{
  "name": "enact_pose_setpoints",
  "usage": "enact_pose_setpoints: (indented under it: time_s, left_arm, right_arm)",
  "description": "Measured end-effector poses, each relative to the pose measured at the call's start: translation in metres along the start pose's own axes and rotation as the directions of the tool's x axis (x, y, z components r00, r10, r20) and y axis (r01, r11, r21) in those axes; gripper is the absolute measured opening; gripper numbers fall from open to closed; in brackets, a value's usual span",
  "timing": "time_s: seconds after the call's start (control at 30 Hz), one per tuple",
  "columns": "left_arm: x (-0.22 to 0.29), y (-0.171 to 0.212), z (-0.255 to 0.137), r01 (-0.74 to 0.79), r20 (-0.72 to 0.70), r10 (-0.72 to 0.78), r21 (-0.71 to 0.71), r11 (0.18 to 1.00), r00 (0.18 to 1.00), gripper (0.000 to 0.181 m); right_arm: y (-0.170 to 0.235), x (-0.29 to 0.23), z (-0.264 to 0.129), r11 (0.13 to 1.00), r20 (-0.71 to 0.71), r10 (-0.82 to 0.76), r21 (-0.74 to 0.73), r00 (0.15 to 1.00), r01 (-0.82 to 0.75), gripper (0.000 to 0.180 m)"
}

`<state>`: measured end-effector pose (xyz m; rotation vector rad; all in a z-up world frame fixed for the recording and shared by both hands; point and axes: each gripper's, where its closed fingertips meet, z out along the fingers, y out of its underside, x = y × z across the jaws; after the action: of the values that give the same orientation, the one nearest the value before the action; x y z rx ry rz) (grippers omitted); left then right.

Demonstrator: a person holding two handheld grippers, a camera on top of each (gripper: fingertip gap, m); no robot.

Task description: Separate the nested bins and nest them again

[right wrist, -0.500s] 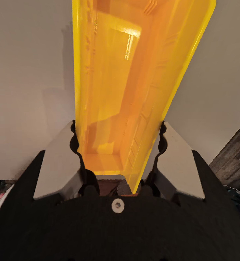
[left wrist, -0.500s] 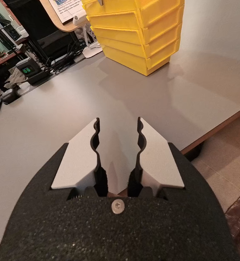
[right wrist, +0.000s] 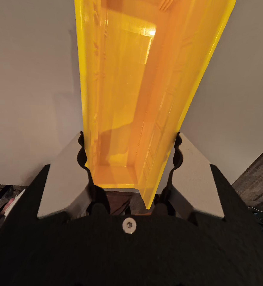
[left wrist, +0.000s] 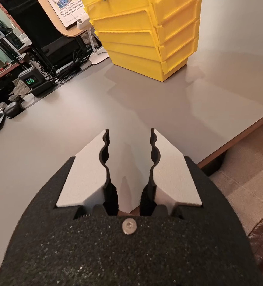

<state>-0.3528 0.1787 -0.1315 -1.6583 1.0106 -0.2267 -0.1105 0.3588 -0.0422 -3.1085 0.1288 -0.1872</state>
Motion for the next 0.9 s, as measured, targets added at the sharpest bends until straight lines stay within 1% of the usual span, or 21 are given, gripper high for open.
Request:
enact_pose_setpoints:
  time_s: [0.13,0.23,0.63,0.9]
  left_arm:
    - [0.0,-0.001,0.0,-0.005,0.002,0.005,0.004,1.0,1.0,0.051]
    - [0.001,-0.001,-0.001,-0.01,0.001,0.01,0.005,1.0,1.0,0.05]
    - [0.001,-0.001,0.0,-0.004,0.001,0.004,0.003,1.0,1.0,0.05]
    - [0.002,-0.001,0.0,-0.005,-0.004,0.005,0.002,1.0,1.0,0.05]
  right_arm:
    - [-0.001,0.0,-0.001,1.0,0.011,-0.006,0.021,1.0,0.005,0.109]
    - [0.002,0.002,-0.004,1.0,0.021,-0.009,0.01,1.0,0.009,0.105]
    - [0.003,0.001,-0.009,1.0,0.039,-0.027,0.0,0.999,0.027,0.104]
    - [-0.004,0.0,-0.031,0.999,0.066,-0.023,0.04,0.998,0.02,0.101]
